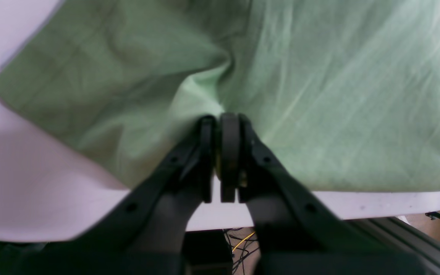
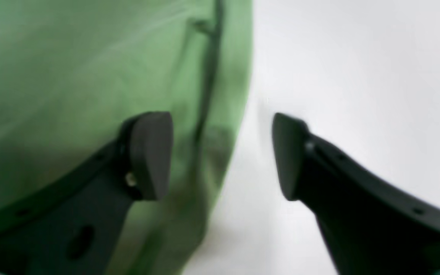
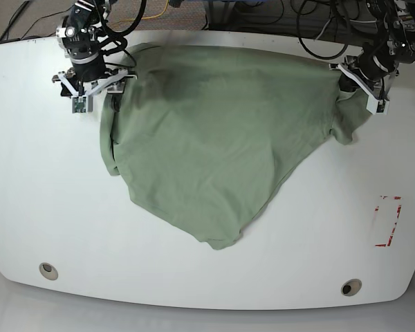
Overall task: Layout the t-shirt on the table in an organized manner, then fold the t-shirt properly
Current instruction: 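Release the right gripper and regrasp the shirt hem nearby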
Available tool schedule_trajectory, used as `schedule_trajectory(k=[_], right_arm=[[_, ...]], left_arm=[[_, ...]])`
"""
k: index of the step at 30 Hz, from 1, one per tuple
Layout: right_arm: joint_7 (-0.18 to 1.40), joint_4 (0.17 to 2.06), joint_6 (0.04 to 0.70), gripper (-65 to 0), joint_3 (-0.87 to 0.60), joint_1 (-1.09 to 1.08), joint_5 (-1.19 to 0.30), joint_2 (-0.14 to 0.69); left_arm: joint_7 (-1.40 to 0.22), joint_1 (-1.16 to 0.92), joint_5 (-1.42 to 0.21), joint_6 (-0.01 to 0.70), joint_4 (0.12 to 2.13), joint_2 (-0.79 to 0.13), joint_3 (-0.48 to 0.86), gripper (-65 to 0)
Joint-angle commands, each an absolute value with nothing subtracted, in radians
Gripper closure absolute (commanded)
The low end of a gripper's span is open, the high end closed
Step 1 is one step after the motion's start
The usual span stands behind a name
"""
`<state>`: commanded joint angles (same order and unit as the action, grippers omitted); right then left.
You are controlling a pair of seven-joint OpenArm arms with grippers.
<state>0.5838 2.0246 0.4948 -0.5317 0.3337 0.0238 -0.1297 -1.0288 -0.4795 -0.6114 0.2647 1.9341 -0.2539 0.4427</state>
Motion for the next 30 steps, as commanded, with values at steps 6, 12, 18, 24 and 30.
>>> schedule_trajectory(k=[6,12,18,24,30], right_arm=[[0.584,1.977,0.498,-63.4,-0.479,0.176,0.053,-0.124],[0.584,1.854,0.49,-63.4,-0.352,-0.01,0.067,-0.068],[0.584,1.641,0.49,-63.4,-0.298,-0.189,0.064,-0.045],[0.555,1.363,0.49,-63.4,-0.297,-0.367,0.065,-0.027],[0.394,1.01,0.49,-63.4,-0.294,-0.529,0.067,0.018]], left_arm=[[-1.029,-0.479,-0.61,0.265,1.934,-0.254,0.443,-0.4],[-1.029,-0.479,-0.608,0.265,1.934,-0.254,0.443,-0.4],[-1.029,-0.475,-0.611,0.265,1.934,-0.254,0.443,-0.4],[-1.029,-0.473,-0.611,0.265,1.934,-0.254,0.443,-0.4],[-1.029,-0.472,-0.613,0.265,1.934,-0.254,0.443,-0.4]])
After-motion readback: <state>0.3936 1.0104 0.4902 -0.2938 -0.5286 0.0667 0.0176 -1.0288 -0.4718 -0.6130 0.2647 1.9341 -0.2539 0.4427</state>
